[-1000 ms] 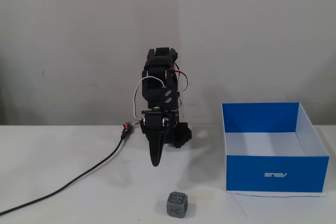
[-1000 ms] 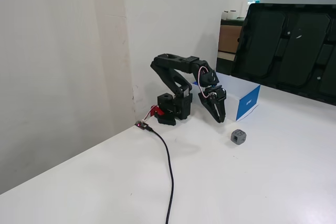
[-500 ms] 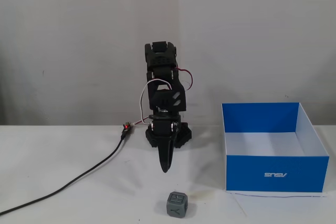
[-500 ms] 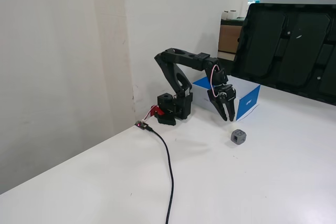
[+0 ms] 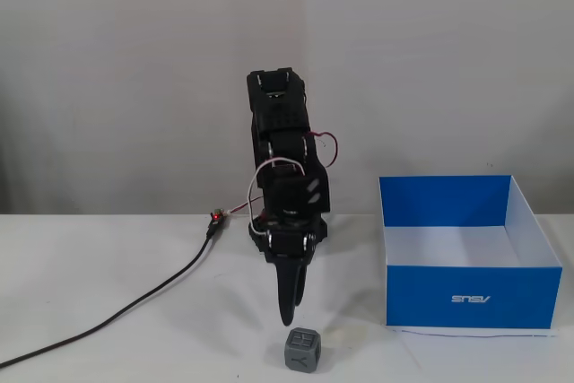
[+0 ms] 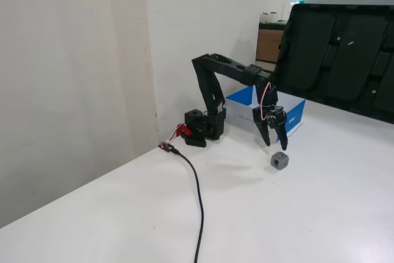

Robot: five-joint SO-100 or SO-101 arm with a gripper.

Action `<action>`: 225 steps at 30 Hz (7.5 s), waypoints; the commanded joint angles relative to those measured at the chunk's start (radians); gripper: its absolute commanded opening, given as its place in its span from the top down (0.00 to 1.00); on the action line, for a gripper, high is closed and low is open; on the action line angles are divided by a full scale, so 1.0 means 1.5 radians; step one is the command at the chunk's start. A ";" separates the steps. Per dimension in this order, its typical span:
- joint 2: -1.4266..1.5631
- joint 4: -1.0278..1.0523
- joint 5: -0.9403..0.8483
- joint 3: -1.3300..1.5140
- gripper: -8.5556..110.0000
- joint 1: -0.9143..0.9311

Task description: Pick the gray block and keep it in the box.

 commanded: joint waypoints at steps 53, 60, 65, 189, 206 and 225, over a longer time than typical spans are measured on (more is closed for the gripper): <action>-0.171 -0.087 0.027 -0.134 0.86 -0.016; -0.131 -0.011 0.012 -0.223 0.87 -0.039; -0.127 0.044 -0.017 -0.299 0.87 -0.063; 0.845 -0.088 -0.332 0.508 0.93 0.178; 1.094 0.047 -0.319 0.634 0.93 0.128; 1.095 0.057 -0.312 0.645 0.93 0.140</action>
